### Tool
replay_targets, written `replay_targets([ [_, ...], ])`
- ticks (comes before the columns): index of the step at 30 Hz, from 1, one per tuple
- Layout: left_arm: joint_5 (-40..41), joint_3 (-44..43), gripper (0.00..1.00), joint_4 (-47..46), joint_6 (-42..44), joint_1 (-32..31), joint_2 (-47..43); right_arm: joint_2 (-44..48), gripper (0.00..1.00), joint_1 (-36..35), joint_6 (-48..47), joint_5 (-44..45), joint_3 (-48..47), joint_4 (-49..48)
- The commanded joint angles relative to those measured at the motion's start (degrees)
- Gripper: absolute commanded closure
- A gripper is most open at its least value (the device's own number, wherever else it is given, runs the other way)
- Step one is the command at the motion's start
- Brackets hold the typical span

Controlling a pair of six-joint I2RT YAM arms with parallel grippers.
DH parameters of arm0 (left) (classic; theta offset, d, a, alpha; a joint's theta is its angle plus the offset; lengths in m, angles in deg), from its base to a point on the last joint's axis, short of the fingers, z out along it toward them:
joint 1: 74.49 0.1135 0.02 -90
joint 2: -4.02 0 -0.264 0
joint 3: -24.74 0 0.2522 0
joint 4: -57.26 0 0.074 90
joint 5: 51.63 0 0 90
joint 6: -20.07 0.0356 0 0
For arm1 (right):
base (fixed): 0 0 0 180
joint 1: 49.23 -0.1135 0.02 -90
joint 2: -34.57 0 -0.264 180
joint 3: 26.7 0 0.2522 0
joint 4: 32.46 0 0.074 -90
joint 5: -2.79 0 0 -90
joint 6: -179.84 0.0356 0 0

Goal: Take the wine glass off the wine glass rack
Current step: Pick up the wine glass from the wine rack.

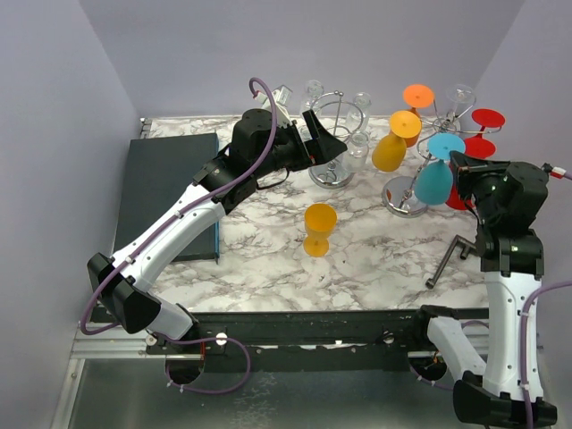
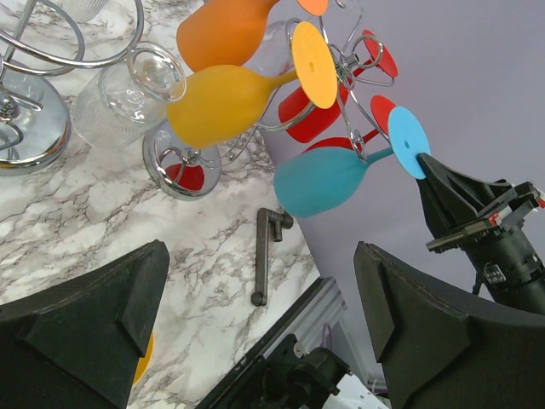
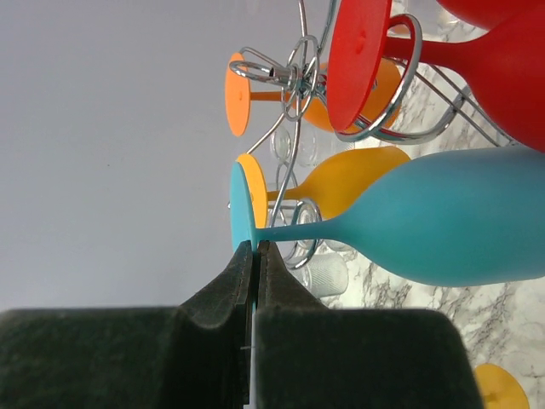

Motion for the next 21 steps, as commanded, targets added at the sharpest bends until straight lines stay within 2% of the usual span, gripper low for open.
replay_targets([
  [1, 0.69, 0.13, 0.01, 0.3, 0.7, 0.23, 0.08, 2.51, 0.99, 0.21, 0.46, 1.43, -0.24, 4.75],
  [7, 0.3, 0.4, 0.01, 0.07, 0.41, 0.21, 0.16, 5.45, 0.99, 0.23, -0.42, -1.45, -1.1, 8.54],
  [13, 0.4, 2.2, 0.01, -0.01, 0.66, 0.55, -1.11, 6.01, 0.99, 0.22, -1.09, -13.17, -1.86, 10.36],
  [17, -0.29, 4.56, 0.01, -0.19, 1.01, 1.96, -3.07, 5.34, 0.99, 0.27, 0.55, -21.88, -0.83, 8.6],
  [21, -1.1, 7.2, 0.01, -0.59, 1.11, 4.12, -5.36, 3.4, 0.99, 0.24, 2.02, -26.79, -2.3, 6.47],
])
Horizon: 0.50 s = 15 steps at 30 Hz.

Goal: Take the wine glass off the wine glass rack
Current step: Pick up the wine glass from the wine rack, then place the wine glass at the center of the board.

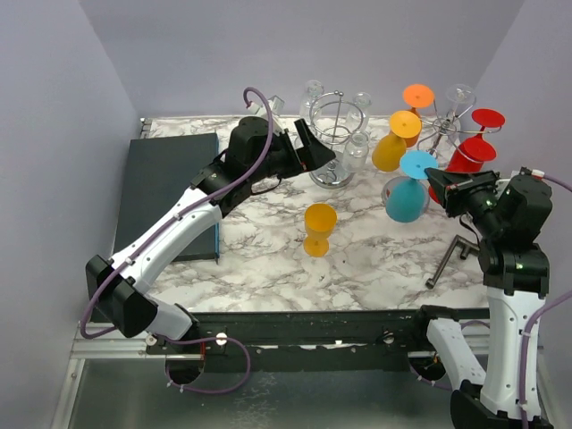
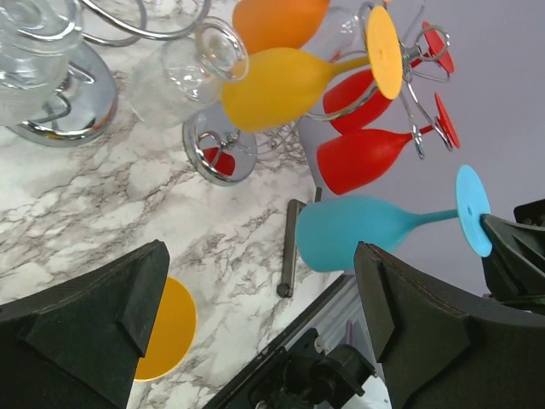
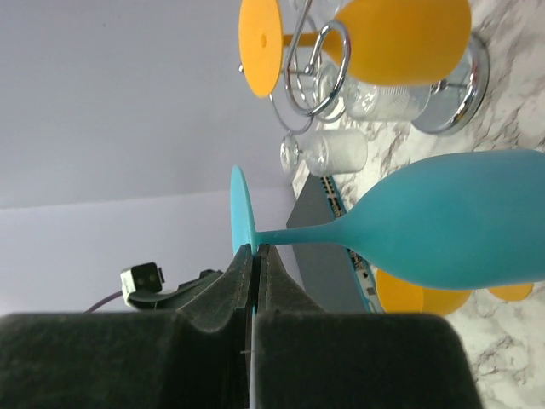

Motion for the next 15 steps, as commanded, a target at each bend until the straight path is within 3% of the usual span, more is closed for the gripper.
replay_targets([
  [1, -1.35, 2.42, 0.01, -0.85, 1.06, 2.63, -4.61, -2.19, 0.99, 0.27, 1.98, -10.24, -2.18, -2.82],
  [7, -5.49, 5.2, 0.01, -3.0, -0.05, 6.54, -7.11, -6.22, 0.99, 0.27, 5.02, -16.06, -5.25, -6.8],
  [15, -16.88, 8.94, 0.01, -11.39, -6.15, 11.19, -7.79, -9.89, 0.99, 0.15, 12.01, -20.36, -8.27, -15.16],
])
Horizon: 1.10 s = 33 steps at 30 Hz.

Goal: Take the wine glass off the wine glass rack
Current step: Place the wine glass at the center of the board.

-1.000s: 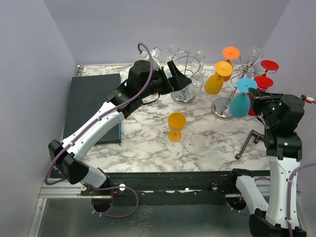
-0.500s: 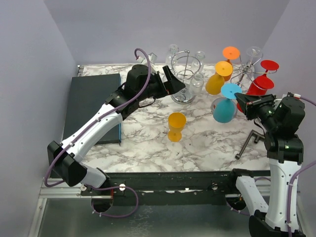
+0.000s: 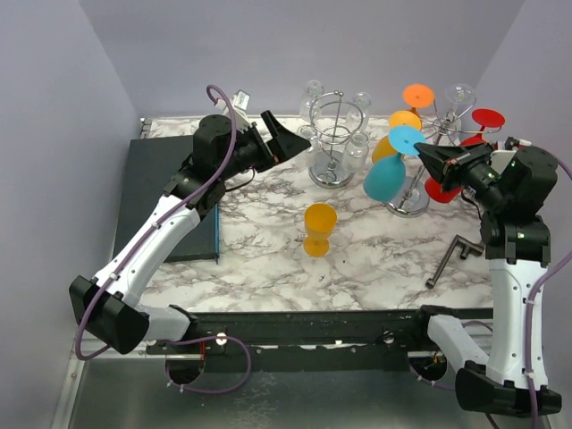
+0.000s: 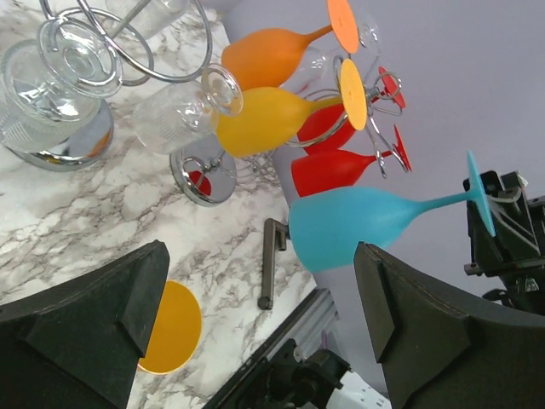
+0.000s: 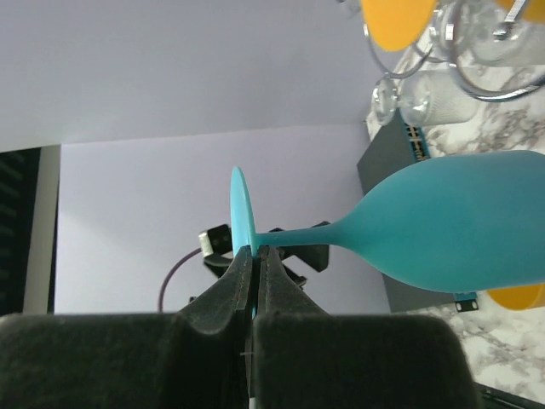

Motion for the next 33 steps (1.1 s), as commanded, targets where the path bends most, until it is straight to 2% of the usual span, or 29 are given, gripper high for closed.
replay_targets([
  [1, -9.69, 3.19, 0.01, -8.9, -5.3, 2.22, -0.91, -2.02, 0.99, 0.11, 5.44, -5.43, -3.87, -8.33],
  [6, -14.22, 7.63, 0.01, -19.24, -11.97, 4.36, -1.27, -6.06, 1.0, -2.07, 8.72, -5.06, -7.38, -13.55],
  [11, -17.26, 11.6, 0.01, -28.9, -18.83, 6.05, -1.55, -10.18, 0.99, -7.89, 11.83, -2.24, -8.65, -19.49],
  [15, -18.92, 14.08, 0.01, -37.01, -24.51, 7.42, -1.43, -15.81, 0.99, -18.95, 13.12, 2.16, -9.39, -25.86],
  [19, -19.5, 15.49, 0.01, -40.93, -28.32, 9.37, -2.32, -20.8, 1.0, -24.15, 14.66, 3.76, -11.41, -31.41],
  [33, -20.68, 19.05, 0.01, -44.41, -32.94, 14.0, -4.0, -25.57, 0.99, -27.67, 15.79, 5.47, -15.63, -34.62],
])
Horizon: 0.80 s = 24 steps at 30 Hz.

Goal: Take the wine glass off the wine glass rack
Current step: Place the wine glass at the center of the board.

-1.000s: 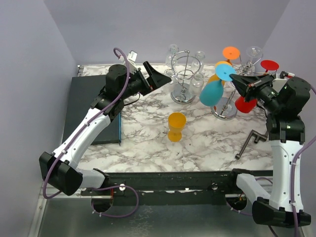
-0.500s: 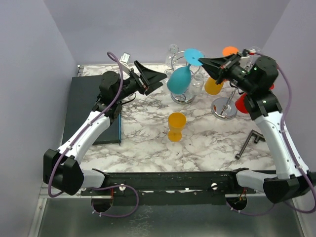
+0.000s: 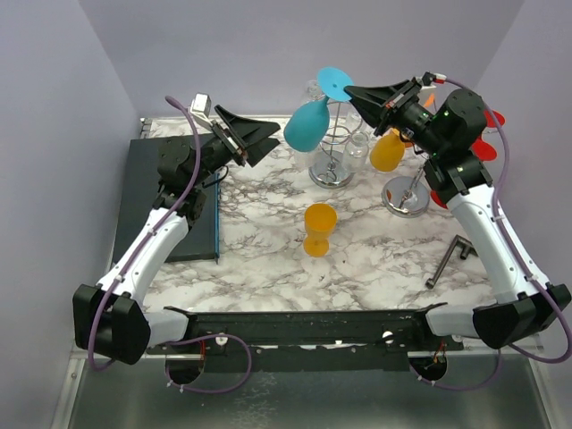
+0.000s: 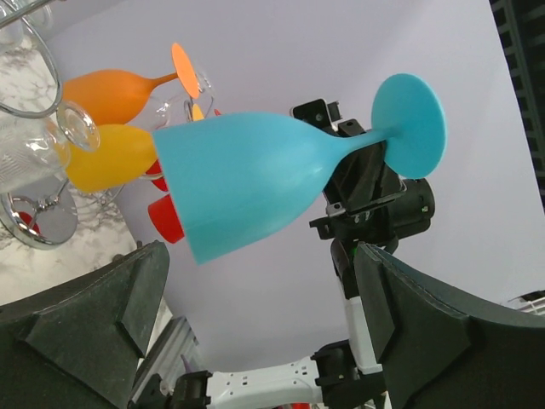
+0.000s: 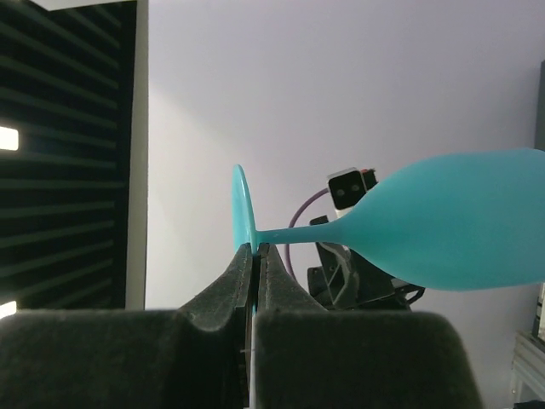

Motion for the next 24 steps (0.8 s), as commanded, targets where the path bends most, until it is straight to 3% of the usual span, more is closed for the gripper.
replay_targets([
  [1, -2.28, 1.64, 0.01, -4.73, -2.87, 0.54, 0.37, -1.43, 1.0, -1.84, 0.85, 1.62, -2.89, -3.54],
  [8, -2.89, 2.44, 0.02, -10.96, -6.21, 0.62, 1.04, -3.23, 0.99, -4.65, 1.68, 1.95, -2.89, -4.87],
  [12, -3.21, 3.4, 0.08, -18.32, -11.51, 0.7, 1.87, -2.95, 0.99, -4.75, 3.98, 1.18, 0.01, -8.39],
  [19, -1.75, 5.03, 0.24, -32.26, -22.03, 0.63, 4.03, -3.58, 1.0, -4.77, 7.19, -0.24, 2.15, -13.12],
  [24, -0.71, 4.27, 0.45, -34.28, -24.12, 0.67, 3.28, -3.35, 1.0, -4.72, 8.03, 0.13, 3.22, -14.34],
])
